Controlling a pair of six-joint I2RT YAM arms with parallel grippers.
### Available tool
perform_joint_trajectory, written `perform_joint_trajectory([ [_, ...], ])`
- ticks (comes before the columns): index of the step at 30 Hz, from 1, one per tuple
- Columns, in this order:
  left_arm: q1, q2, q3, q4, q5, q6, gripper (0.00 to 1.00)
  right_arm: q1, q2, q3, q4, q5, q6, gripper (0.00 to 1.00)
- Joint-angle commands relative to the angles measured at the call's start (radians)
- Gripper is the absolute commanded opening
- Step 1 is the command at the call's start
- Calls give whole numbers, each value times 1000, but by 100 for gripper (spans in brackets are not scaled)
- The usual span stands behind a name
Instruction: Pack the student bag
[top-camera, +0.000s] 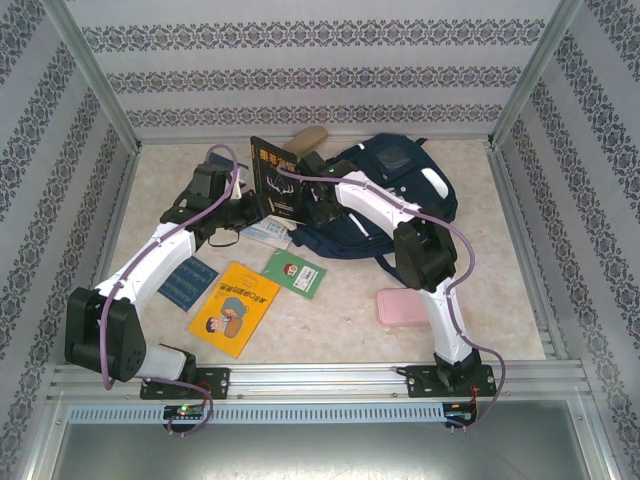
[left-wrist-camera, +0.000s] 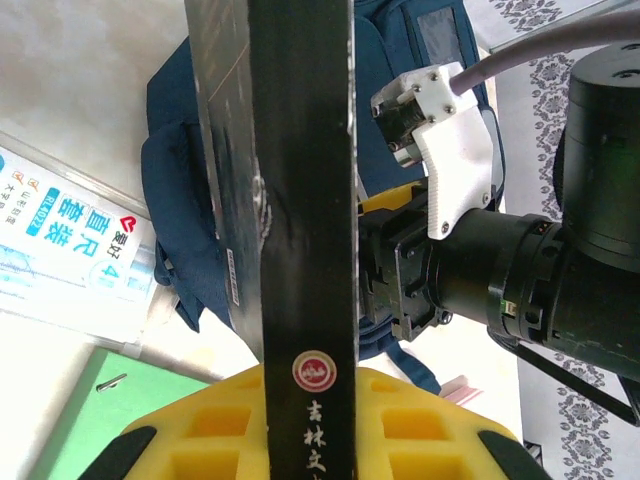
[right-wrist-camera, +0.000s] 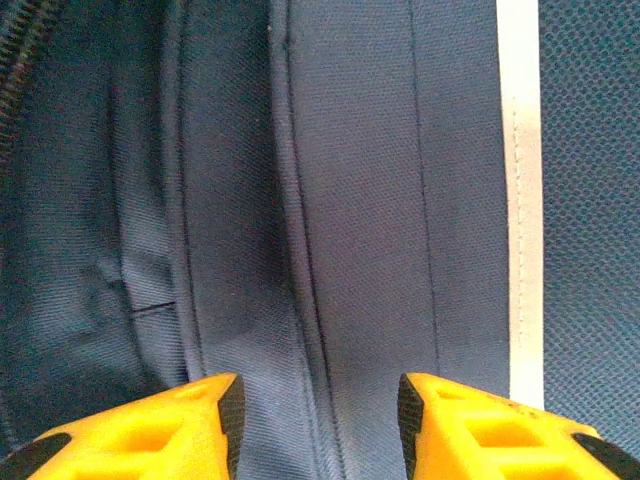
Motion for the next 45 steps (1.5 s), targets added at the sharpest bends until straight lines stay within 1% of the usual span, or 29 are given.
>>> perform_joint_trajectory([
  [1,-9,-64,2,43,3,31,0,8,52,3,-20,55,-41,47],
  [6,-10,-97,-19,30,-8,27,0,8,88,-21,5,76,-58,47],
  [7,-8,-103,-23,30,-9,26,0,4,92,-26,11,81,-61,44],
  [8,-10,-110,-26,31,-10,23,0,-1,93,-29,15,84,-61,37],
  [9,-8,-116,-30,32,-14,21,0,-9,90,-32,17,82,-59,25],
  [11,-8,-126,-35,30,-21,19,0,-18,68,-44,32,76,-55,5],
  [12,-10,-129,-38,31,-23,18,0,-21,47,-53,40,75,-55,0],
  [15,-9,-132,-51,46,-34,5,0,-28,-27,-65,57,82,-57,0],
  [19,-10,-123,-87,136,-46,-62,0,-43,-141,-59,66,75,-44,0],
  [24,-14,-86,-93,210,-80,-113,0,-96,-255,-15,56,20,-6,0],
  [30,-26,-13,-93,332,-80,-174,0,-163,-314,54,14,-63,48,0],
  [34,-73,77,-70,490,-38,-251,0,-200,-347,73,21,-168,112,0],
  [40,-170,221,35,598,-71,-293,0,-247,-374,117,32,-278,204,0],
  [45,-216,355,109,746,-60,-388,0,-292,-384,120,60,-363,295,0],
])
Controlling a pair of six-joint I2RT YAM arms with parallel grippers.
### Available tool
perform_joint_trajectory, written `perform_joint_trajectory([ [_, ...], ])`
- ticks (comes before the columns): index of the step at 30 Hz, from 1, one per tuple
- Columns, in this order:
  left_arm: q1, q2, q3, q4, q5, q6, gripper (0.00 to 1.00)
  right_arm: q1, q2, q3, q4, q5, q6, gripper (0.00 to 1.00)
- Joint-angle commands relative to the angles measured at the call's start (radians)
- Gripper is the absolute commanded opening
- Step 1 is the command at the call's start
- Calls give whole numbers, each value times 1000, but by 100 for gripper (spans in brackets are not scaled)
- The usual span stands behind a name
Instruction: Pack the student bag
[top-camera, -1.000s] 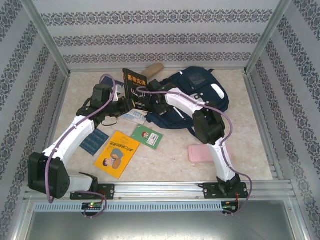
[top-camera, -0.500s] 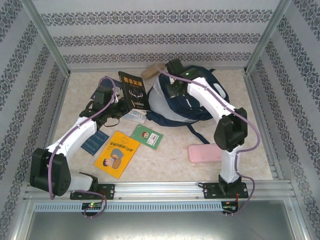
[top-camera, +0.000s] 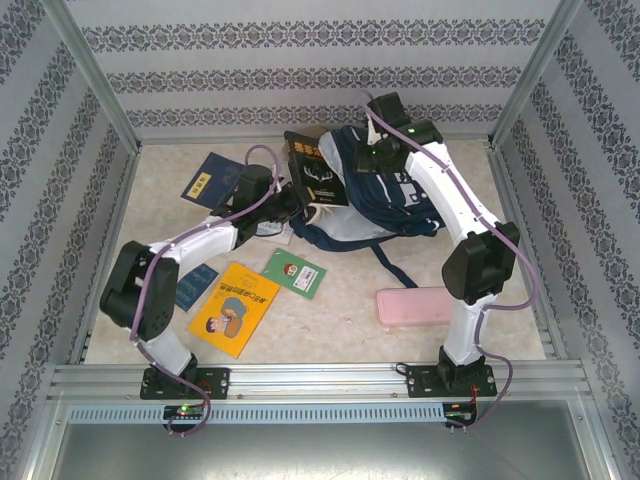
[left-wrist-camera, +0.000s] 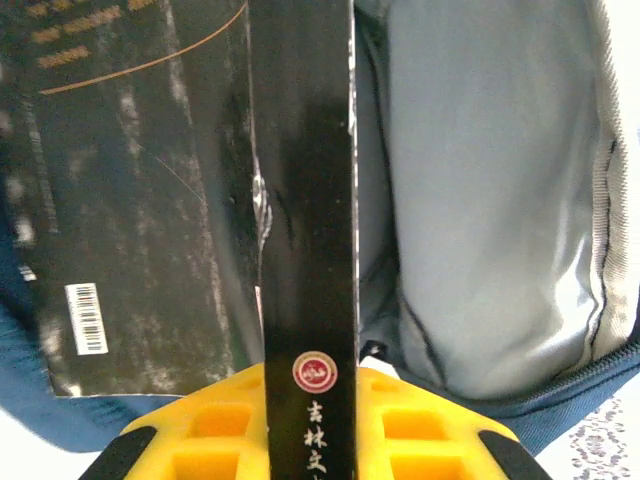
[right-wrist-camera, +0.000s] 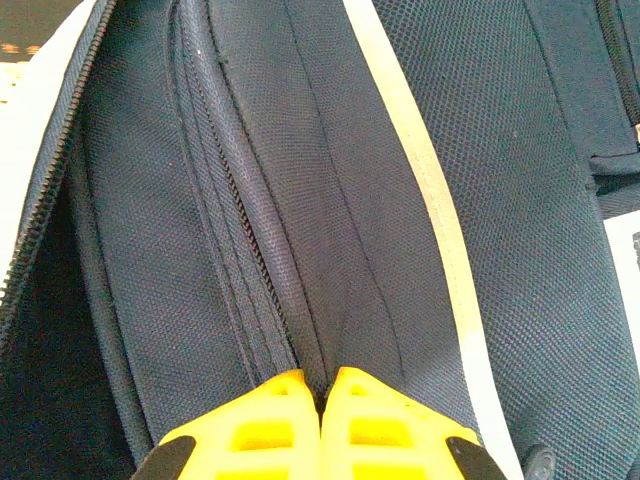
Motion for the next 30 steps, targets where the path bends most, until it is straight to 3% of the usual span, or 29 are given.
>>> perform_joint_trajectory([
  [1,-35,56,82,246,22,-80,0,-29,-77,53,82,-106,118,0],
  [5,-73,104,150,284,21,-88,0,-52,-77,48,102,-138,155,0],
  [9,-86,143,145,451,52,-190,0,-67,-72,46,105,-154,163,0],
  [12,-97,173,149,445,39,-182,0,-74,-66,47,114,-171,173,0],
  [16,-118,256,140,597,58,-274,0,-85,-57,55,120,-182,181,0],
  [21,-171,321,181,577,51,-241,0,-100,-48,64,135,-218,202,0],
  [30,-226,449,253,716,47,-314,0,-101,-40,84,122,-225,199,0],
])
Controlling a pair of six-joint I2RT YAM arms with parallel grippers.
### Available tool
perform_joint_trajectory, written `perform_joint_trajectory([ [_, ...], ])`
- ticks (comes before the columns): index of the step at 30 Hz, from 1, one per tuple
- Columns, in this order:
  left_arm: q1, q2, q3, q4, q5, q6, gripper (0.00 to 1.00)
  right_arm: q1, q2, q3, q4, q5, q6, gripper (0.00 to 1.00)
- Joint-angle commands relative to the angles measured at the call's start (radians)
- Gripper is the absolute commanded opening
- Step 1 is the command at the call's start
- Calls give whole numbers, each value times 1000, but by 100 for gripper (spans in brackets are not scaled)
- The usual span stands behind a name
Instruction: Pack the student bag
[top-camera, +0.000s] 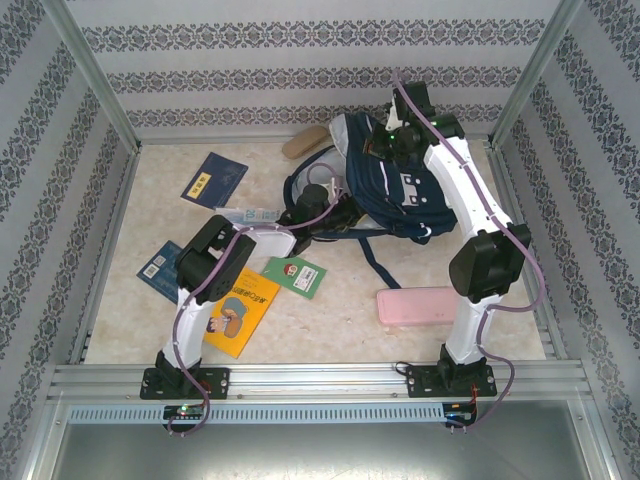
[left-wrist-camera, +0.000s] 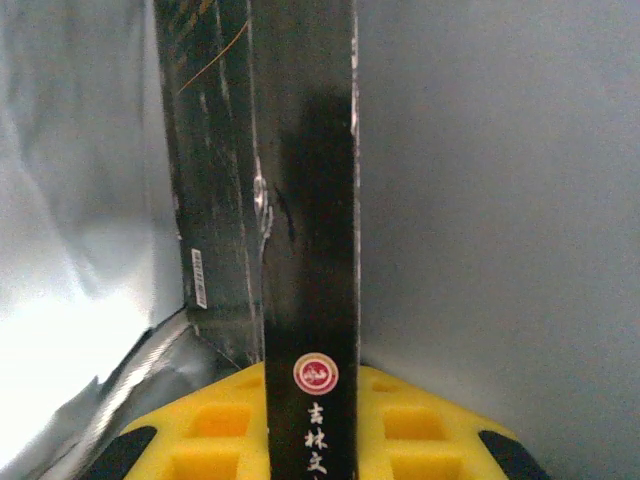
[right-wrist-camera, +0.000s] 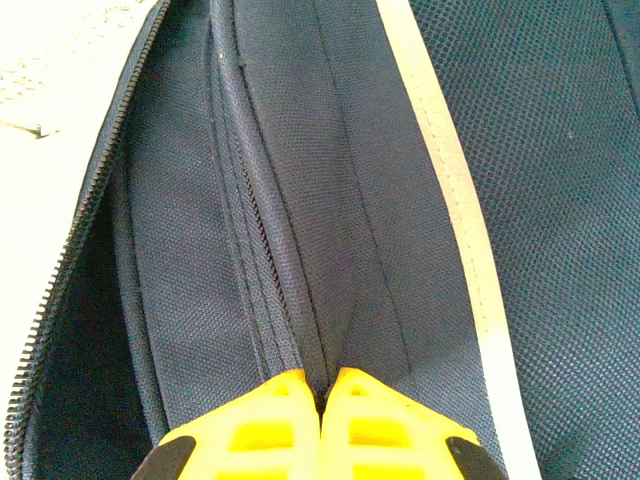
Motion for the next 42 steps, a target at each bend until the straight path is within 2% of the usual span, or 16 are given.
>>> perform_joint_trajectory([
  [1,-12,-12,45,200,8,-21,0,-4,-33,55,64,-43,30,0],
  [5,-9,-37,73,160,26,24,0,-4,-36,41,63,-47,33,0],
  [10,-11,19,118,180,22,-4,0,-3,-39,34,70,-53,40,0],
  [14,-12,59,127,49,5,56,0,-2,-39,35,70,-56,43,0],
  [19,-14,131,136,-18,-11,60,0,2,-40,32,67,-54,42,0],
  [24,-18,133,141,-172,-52,136,1,4,-40,31,67,-53,42,0],
  [25,-17,127,141,-209,-61,152,8,3,-40,30,67,-53,41,0],
  [27,-17,112,140,-259,-75,184,11,3,-42,27,66,-51,38,0],
  [30,-17,85,136,-317,-87,233,32,3,-43,21,66,-50,36,0],
  [32,-16,68,128,-347,-97,262,38,4,-43,18,66,-49,35,0],
  [34,-14,54,122,-369,-104,277,52,3,-46,15,66,-48,34,0],
  [38,-7,18,129,-447,-136,334,51,4,-49,9,62,-38,23,0],
  [39,-3,13,139,-474,-142,352,47,2,-48,8,61,-37,22,0],
  [42,2,19,172,-522,-143,377,25,2,-49,-1,64,-41,22,0],
])
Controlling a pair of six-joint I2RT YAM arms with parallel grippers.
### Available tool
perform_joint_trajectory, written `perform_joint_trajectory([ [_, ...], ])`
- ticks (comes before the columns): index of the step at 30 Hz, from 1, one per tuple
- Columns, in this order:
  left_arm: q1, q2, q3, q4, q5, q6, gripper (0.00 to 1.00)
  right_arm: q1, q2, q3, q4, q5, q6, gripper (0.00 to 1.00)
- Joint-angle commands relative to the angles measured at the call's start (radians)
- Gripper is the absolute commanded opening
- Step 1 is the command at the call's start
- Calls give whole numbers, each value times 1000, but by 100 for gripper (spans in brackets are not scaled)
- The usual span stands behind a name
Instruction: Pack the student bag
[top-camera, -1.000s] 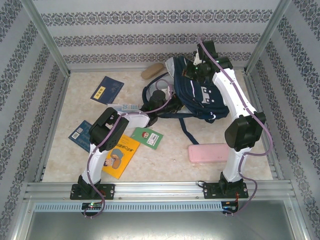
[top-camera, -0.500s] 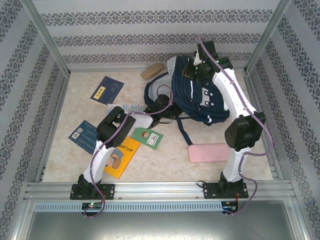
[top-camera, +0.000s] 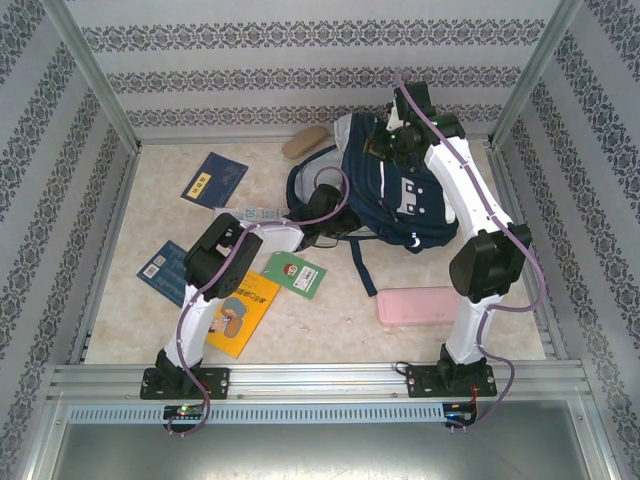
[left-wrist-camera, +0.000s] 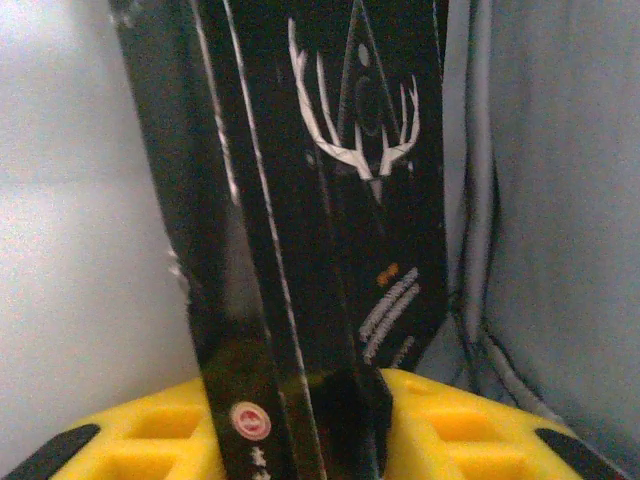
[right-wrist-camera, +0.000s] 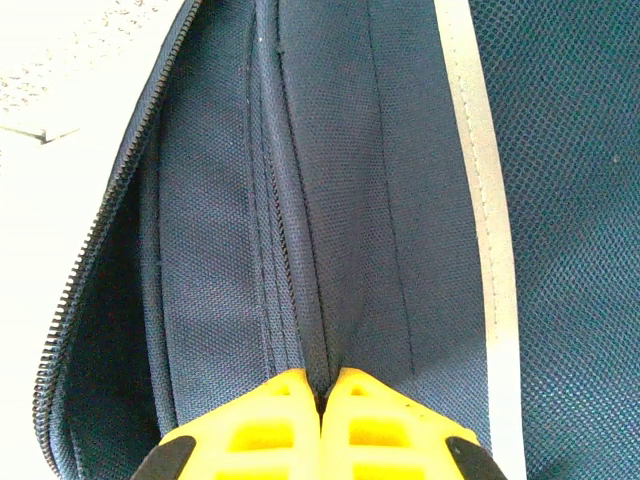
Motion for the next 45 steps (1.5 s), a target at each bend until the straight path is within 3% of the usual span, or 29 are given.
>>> perform_joint_trajectory([
  [1,3,-32,56,-93,-20,74,15,3,-52,-2,67,-37,1,0],
  [2,2,-25,63,-88,-16,67,7,4,-51,-4,69,-41,3,0],
  [4,3,-10,78,-62,3,56,0,5,-51,-7,71,-50,4,0],
  [12,-12,130,294,-156,89,60,0,16,-32,4,65,-83,1,0],
  [15,-14,132,288,-169,79,62,1,15,-24,12,55,-80,-3,0],
  [19,-13,91,263,-232,51,110,41,9,-25,6,52,-76,-12,0],
  [22,-7,35,232,-290,15,154,60,3,-25,-8,59,-74,-19,0],
  [26,26,-58,162,-351,-10,178,77,-1,-27,-42,71,-70,-35,0],
  [30,62,-173,94,-459,-57,221,84,0,-19,-82,85,-71,-54,0],
  [31,70,-204,80,-490,-76,233,90,0,-17,-92,88,-70,-61,0],
  [39,187,-462,-72,-723,-219,308,94,32,8,-168,116,-12,-119,1],
  [43,289,-571,-123,-814,-272,377,95,71,32,-169,115,19,-144,27],
  [45,345,-598,-139,-848,-275,398,95,91,39,-165,122,33,-146,34],
])
